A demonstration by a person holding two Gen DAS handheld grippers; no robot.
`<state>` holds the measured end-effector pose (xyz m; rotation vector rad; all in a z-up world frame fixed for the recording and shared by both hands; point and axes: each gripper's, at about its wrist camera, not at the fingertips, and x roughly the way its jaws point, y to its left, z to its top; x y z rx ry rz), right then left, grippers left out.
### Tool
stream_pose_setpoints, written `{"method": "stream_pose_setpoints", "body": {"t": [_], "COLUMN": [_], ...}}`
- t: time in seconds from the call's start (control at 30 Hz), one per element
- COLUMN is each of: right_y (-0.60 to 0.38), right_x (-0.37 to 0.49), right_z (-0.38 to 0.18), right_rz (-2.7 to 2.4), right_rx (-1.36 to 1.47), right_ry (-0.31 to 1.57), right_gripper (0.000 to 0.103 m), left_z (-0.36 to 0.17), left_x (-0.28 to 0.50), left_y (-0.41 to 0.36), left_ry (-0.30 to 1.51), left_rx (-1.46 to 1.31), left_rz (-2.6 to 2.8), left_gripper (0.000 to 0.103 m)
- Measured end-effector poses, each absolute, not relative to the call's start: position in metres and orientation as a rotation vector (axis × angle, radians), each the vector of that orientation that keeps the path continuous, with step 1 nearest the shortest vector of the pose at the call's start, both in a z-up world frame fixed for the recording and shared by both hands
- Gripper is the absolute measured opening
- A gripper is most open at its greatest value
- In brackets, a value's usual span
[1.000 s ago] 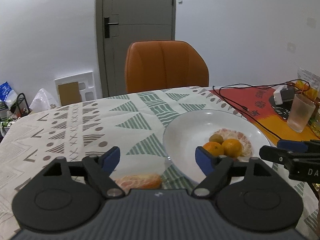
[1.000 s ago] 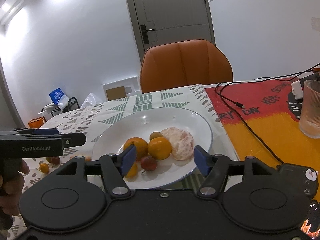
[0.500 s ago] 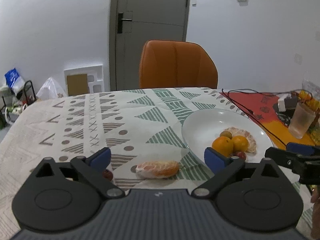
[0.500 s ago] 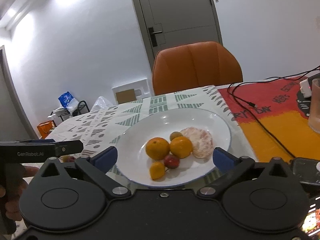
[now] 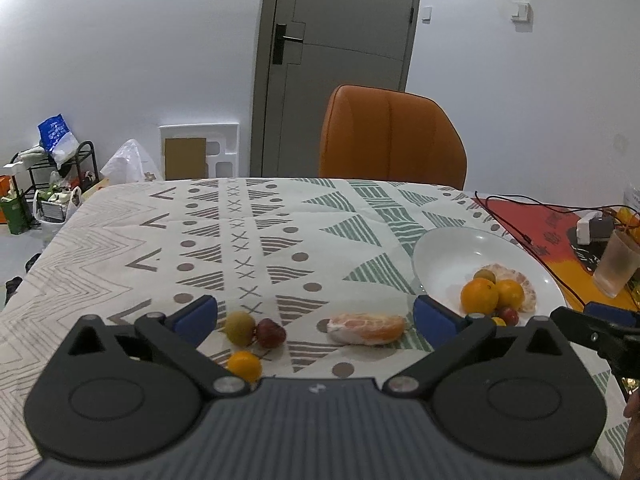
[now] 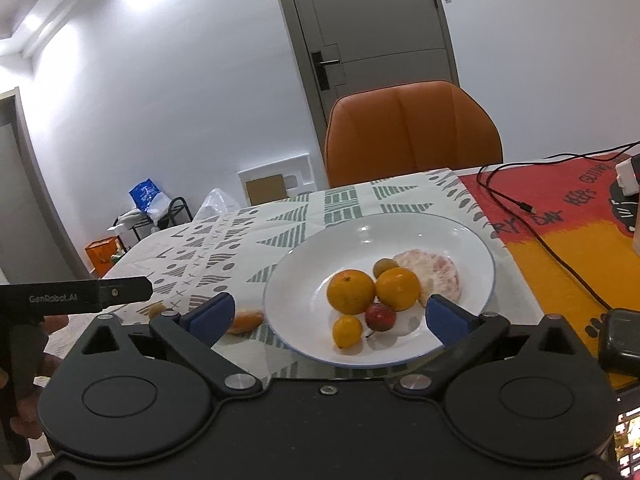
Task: Organize fruits
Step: 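Move both open tools back from the plate toward the remaining fruit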
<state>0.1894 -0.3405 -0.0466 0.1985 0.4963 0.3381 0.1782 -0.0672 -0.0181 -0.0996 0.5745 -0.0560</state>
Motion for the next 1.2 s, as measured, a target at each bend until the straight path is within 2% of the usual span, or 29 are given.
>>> {"method": "stream_pose_setpoints", "body": {"t": [1.2], "right_y": [-0.283], "right_x": [0.181], "right_z": [-0.039], "right_rz": [0.455], "right_rx": [0.166], "right_ry": [0.505], "right_gripper": [0.103], "left_z": [-0.019], "left_x": [0.149], "left_y": [0.0], "left_ry": [0.567], "left_rx": [-0.197], "left_rz": [0.01], "left_gripper": [0.103]}}
